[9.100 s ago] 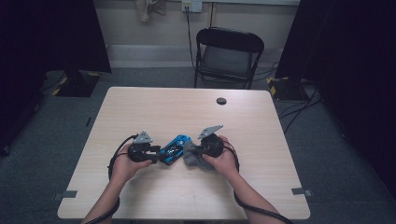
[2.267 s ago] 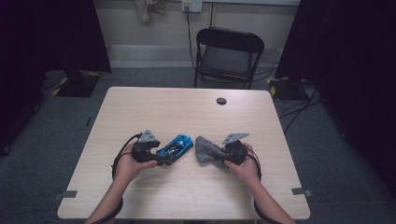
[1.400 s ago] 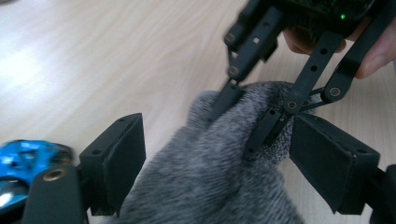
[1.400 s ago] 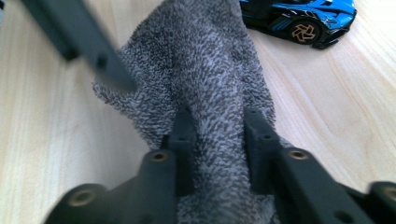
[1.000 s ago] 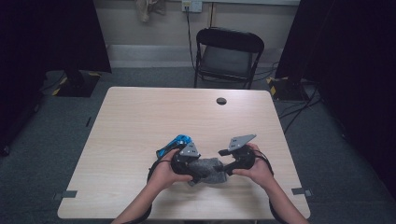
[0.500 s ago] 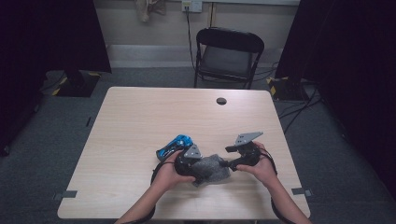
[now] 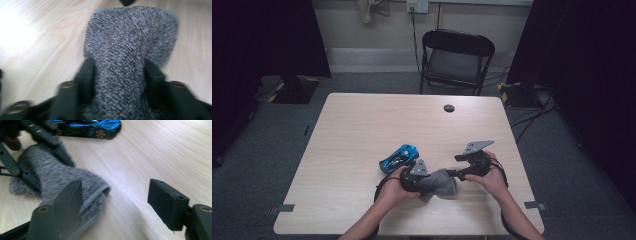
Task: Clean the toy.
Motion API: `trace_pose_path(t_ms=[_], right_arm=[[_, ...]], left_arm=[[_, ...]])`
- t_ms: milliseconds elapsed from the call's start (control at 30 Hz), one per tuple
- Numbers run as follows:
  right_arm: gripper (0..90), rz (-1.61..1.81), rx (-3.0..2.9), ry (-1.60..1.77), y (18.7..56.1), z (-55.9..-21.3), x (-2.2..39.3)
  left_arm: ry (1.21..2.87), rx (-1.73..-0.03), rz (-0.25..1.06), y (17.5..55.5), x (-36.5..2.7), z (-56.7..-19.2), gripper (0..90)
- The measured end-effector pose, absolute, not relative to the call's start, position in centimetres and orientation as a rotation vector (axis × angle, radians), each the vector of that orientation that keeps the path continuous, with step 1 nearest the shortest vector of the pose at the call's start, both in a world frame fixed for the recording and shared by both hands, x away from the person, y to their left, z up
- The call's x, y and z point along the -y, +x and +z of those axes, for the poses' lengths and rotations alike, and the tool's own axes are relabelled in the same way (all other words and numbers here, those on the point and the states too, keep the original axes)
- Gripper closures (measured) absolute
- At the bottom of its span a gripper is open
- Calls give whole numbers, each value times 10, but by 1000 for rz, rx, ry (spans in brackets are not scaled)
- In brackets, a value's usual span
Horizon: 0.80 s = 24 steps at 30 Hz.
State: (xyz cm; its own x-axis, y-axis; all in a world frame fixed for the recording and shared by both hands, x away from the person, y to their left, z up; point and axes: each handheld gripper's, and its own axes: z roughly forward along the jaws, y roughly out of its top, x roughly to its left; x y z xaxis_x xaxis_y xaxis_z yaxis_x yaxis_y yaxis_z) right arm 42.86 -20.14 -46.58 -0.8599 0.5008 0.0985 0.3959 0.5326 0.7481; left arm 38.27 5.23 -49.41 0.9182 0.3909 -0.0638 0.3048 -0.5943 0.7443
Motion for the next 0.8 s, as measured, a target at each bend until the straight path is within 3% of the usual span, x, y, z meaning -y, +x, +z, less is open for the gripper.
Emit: trace_pose_path(t_ms=[133, 300, 800], right_arm=[[271, 1222, -2633, 777, 432, -462, 198], [271, 1221, -2630, 769, 436, -456, 189], [215, 1210, -2652, 773, 455, -451, 134]], left_arm=[[2258, -570, 87, 380, -56, -489, 662], [2214, -602, 36, 379, -74, -475, 672], [2160, -703, 125, 363, -156, -449, 670]])
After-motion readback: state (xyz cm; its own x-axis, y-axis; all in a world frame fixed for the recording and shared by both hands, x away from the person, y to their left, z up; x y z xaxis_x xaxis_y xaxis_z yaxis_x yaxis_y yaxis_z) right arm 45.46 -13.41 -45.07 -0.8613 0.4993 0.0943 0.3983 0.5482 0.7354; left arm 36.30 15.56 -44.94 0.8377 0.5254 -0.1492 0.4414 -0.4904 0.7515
